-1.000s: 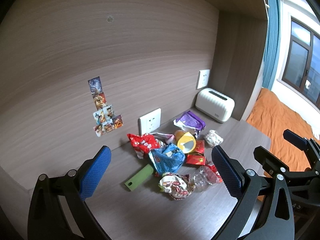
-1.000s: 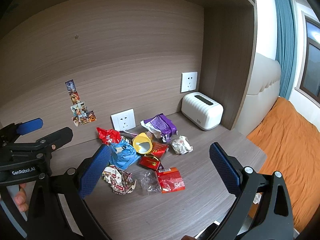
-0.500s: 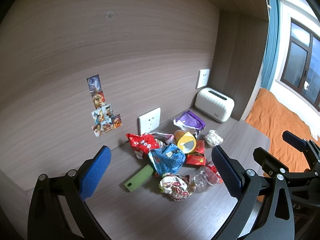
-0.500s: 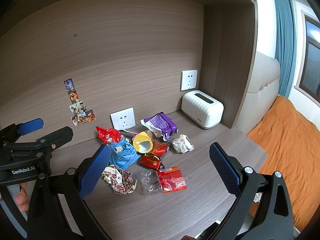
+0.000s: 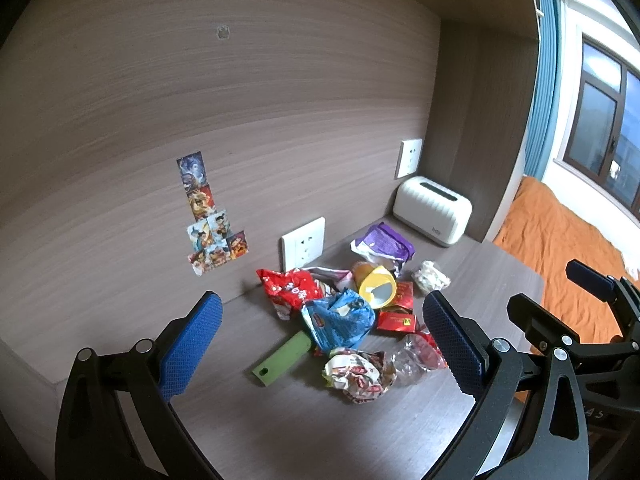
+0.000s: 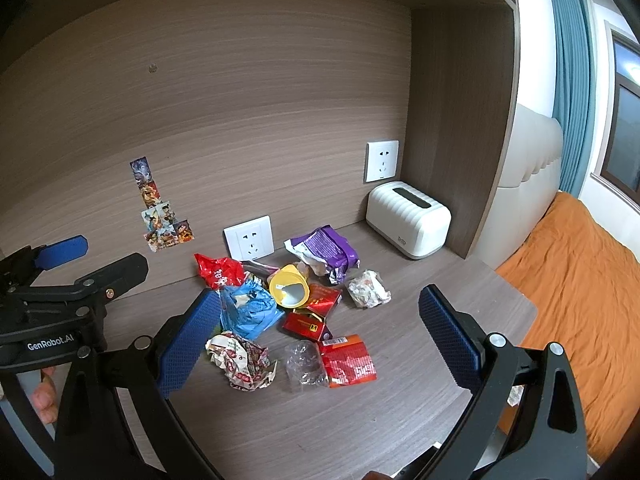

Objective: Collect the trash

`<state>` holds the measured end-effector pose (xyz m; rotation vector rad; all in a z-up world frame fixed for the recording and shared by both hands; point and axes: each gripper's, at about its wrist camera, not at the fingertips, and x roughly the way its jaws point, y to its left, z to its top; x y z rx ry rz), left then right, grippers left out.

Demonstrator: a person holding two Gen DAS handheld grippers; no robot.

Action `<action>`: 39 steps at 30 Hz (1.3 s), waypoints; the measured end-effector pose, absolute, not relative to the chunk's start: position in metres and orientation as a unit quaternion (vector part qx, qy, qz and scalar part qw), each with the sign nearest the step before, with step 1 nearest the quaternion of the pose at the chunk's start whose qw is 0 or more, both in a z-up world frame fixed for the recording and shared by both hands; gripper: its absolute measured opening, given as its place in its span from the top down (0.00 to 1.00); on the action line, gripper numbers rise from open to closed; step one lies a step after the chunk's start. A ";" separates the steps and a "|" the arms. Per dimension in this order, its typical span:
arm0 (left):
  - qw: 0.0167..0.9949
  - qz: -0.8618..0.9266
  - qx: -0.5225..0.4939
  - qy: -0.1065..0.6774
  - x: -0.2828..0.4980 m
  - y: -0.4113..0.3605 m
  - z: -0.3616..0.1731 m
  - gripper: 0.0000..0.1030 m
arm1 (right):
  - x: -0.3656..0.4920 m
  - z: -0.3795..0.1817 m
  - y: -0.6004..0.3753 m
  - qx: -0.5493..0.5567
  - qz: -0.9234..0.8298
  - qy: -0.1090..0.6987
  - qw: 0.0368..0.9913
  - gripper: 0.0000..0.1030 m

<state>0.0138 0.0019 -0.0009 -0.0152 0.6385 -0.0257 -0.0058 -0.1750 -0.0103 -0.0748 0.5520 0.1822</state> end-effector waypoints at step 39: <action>0.933 -0.022 -0.002 0.360 0.037 0.036 -0.078 0.05 | 0.030 -0.081 -0.141 -0.046 0.130 0.362 0.922 0.04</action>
